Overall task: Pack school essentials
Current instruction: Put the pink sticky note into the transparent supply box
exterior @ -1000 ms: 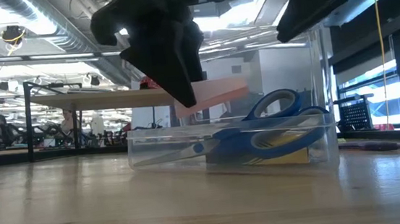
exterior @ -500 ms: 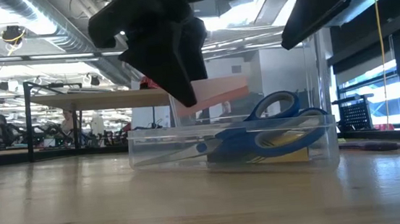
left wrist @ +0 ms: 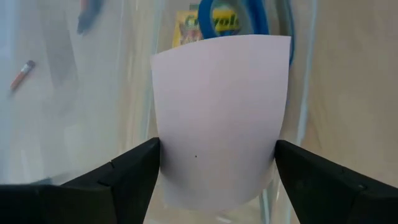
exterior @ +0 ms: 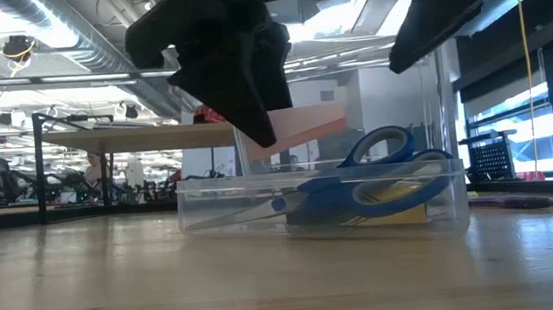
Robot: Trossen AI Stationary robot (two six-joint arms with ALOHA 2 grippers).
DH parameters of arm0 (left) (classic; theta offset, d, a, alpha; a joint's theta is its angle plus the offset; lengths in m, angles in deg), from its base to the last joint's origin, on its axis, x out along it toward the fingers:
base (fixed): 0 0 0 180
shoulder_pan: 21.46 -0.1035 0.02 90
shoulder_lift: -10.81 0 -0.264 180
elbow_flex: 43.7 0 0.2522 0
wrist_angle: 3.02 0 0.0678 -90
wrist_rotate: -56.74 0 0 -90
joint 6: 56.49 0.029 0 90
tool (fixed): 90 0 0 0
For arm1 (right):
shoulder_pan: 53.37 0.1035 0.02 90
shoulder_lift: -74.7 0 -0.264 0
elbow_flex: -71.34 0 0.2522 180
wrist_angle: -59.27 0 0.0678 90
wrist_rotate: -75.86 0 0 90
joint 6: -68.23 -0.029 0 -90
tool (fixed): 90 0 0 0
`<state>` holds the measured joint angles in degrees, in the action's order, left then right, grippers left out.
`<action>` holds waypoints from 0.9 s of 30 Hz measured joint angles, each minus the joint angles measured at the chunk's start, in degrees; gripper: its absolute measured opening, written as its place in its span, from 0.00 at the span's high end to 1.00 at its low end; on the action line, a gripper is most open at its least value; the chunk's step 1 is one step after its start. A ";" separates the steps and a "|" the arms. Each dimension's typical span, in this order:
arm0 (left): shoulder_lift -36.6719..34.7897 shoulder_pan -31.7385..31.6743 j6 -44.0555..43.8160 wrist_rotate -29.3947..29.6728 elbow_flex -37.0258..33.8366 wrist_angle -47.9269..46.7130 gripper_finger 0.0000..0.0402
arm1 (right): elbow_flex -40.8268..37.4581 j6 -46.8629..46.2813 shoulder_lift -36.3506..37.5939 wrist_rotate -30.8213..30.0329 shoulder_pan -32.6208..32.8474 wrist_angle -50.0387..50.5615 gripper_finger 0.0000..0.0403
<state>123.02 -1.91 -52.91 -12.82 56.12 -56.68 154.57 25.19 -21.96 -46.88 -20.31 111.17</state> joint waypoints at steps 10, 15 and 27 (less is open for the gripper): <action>0.00 -0.16 0.04 0.01 0.00 0.70 0.25 | 0.00 0.00 0.00 0.88 -0.70 1.22 0.64; 0.00 -0.15 -0.38 1.19 0.00 0.70 0.25 | 0.00 0.00 0.00 1.39 -0.70 1.18 0.64; 0.00 -0.15 -2.86 4.38 0.00 0.44 0.25 | 0.00 0.00 0.00 1.44 -0.70 1.19 0.64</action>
<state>123.02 -2.07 -55.77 -8.45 56.12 -56.25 154.57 25.18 -21.96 -45.45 -21.01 112.36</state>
